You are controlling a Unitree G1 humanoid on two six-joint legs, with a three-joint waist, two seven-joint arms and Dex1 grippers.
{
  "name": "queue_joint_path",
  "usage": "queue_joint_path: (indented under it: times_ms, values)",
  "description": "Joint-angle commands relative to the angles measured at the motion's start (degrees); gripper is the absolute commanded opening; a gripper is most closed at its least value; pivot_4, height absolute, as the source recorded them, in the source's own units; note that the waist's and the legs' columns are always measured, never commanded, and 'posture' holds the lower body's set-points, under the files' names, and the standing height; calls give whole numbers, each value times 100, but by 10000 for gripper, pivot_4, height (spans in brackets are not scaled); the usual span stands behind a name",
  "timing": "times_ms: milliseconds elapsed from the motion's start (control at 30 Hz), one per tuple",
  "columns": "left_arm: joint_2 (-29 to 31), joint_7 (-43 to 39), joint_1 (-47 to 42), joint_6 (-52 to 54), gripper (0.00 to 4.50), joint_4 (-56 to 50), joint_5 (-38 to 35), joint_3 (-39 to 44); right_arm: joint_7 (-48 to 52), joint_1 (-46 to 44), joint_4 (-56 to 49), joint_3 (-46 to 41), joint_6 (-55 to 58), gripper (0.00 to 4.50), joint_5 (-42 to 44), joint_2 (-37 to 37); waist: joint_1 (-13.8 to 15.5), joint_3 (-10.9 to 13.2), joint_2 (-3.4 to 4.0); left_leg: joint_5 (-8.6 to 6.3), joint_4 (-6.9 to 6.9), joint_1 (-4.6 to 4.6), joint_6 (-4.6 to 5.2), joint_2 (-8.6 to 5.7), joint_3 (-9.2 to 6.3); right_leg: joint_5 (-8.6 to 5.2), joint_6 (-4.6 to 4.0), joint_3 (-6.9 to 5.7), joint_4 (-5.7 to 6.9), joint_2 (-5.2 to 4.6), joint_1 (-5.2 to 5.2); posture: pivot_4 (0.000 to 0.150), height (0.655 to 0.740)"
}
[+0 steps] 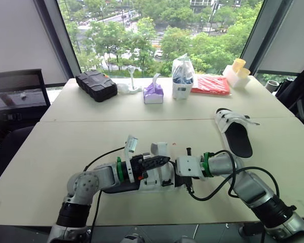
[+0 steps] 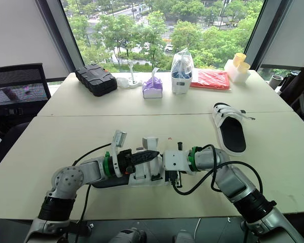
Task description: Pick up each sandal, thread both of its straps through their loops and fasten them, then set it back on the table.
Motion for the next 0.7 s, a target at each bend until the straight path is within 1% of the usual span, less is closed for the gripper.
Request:
queue_joint_path:
  times_ms: [33,133,267,367,500,700]
  values:
    - [-47,-44,67,113,675,-28,-36,-44,58,78,167,196,81,0,-159,15,0,0,0,0,0,0,0,0,0,0,0,0,0,0,0,1500,7400]
    - [-105,-15,56,116,675,-12,-29,-14,64,73,156,196,100,0,-158,27,2,0,0,0,0,0,0,0,0,0,0,0,0,0,0,1500,7400]
    - [-141,-42,72,-51,675,-48,227,-133,72,87,139,187,100,0,-156,15,6,0,0,0,0,0,0,0,0,0,0,0,0,-1,1,1500,7400]
    - [-189,-26,93,-411,675,-34,608,-250,72,95,128,182,105,0,-155,14,9,0,0,-1,0,1,-2,0,0,0,0,0,-2,-1,2,1500,7400]
    - [-103,-214,141,-825,675,-5,1109,-526,62,95,133,179,115,0,-160,23,10,0,0,-7,0,2,-11,0,0,0,-1,0,-4,-1,6,1500,7400]
    - [232,-846,309,-1590,675,-39,1869,-1058,52,90,135,177,130,0,-164,37,5,-1,1,-8,-2,5,-12,0,0,-1,-2,-1,-5,-2,9,1500,7400]
